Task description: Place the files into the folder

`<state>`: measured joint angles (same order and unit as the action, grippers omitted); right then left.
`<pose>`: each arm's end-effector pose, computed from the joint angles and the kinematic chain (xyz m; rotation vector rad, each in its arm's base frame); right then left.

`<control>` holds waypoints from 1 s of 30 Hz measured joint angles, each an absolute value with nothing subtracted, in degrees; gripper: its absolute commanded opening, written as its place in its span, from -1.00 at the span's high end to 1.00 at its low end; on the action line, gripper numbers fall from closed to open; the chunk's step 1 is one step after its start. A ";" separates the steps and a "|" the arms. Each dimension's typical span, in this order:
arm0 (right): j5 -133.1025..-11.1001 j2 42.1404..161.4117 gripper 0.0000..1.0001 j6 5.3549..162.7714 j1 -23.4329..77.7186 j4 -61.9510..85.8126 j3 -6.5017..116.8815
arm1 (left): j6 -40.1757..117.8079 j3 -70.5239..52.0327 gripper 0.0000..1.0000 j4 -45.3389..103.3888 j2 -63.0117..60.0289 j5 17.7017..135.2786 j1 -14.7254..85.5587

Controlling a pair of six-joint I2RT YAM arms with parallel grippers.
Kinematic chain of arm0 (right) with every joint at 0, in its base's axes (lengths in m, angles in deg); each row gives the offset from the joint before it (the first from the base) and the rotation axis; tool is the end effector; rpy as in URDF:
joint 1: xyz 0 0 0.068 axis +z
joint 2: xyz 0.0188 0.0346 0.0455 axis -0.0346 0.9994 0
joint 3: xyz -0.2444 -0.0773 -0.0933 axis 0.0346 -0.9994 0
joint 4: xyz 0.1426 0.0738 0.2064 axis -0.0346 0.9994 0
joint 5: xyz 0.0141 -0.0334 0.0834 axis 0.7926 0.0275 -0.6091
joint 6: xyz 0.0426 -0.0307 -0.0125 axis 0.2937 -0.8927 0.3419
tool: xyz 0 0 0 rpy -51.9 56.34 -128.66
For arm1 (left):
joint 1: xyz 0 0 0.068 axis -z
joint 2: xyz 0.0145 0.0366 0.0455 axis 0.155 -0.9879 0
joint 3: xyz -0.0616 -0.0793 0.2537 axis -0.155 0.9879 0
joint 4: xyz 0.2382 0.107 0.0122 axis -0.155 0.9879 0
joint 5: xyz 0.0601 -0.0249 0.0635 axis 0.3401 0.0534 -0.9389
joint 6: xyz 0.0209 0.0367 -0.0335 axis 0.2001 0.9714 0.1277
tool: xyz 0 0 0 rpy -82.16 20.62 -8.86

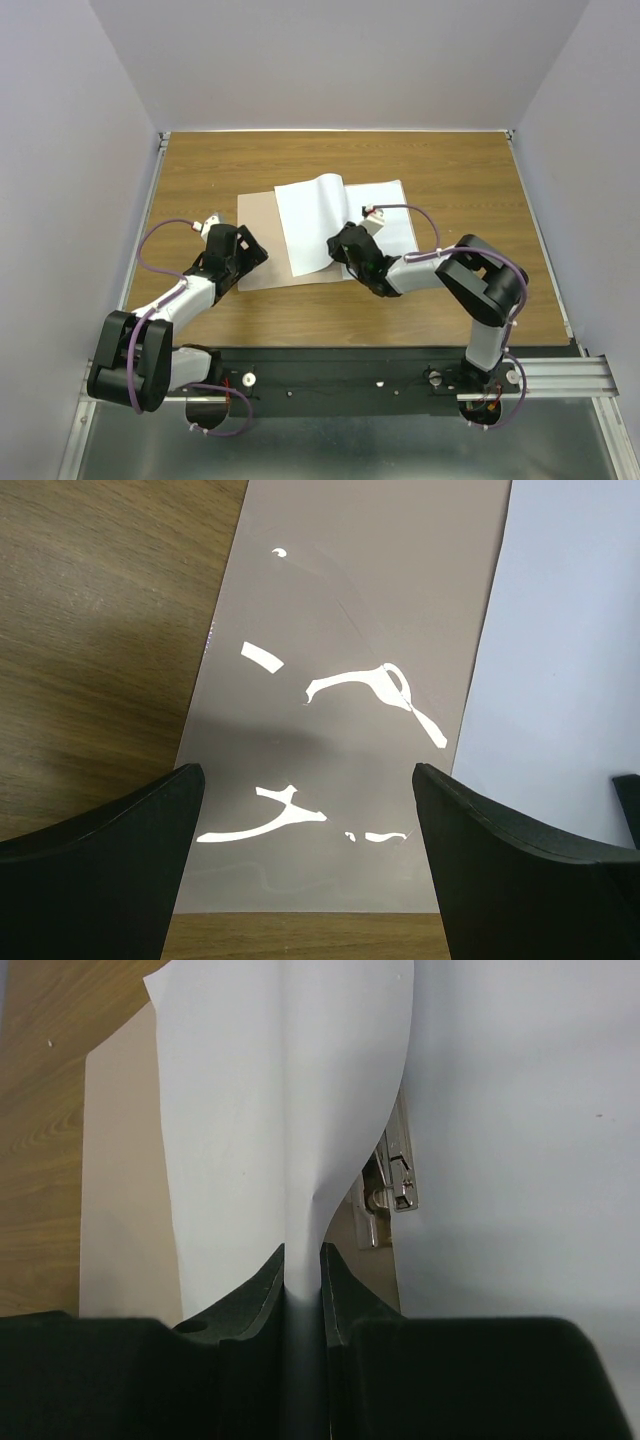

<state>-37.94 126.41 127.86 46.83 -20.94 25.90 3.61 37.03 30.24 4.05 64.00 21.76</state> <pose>0.2504 0.2622 0.1391 0.3241 2.0230 0.6370 0.2219 -0.0479 0.1597 -0.7254 2.2471 -0.4337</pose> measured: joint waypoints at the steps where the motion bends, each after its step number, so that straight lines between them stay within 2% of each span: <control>1: -38.11 126.60 0.51 128.25 46.86 -20.94 25.95 | 3.61 37.03 -0.91 30.22 4.03 64.02 21.76; 16: -40.36 130.97 0.51 129.72 49.30 -21.00 28.88 | 3.59 37.12 -0.91 29.81 3.96 64.41 21.67; 19: -40.58 131.30 0.46 129.65 49.76 -21.02 29.16 | 3.59 37.14 -0.91 29.72 3.96 64.44 21.67; 20: -40.56 131.30 0.41 129.54 49.96 -21.05 29.16 | 3.59 37.17 -0.90 29.70 3.96 64.46 21.67; 21: -40.56 131.30 0.24 129.41 50.07 -21.05 29.18 | 3.59 37.19 -0.90 29.63 3.96 64.46 21.67; 23: -40.56 131.30 0.05 129.24 50.20 -20.98 29.18 | 3.59 37.23 -0.90 29.52 3.96 64.48 21.67; 24: -40.56 131.28 -0.12 128.97 50.20 -20.89 29.18 | 3.59 37.23 -0.91 29.50 3.96 64.50 21.67; 30: -38.48 129.14 -0.38 128.99 50.24 -13.99 31.46 | 3.59 37.25 -0.91 29.46 3.96 64.61 21.67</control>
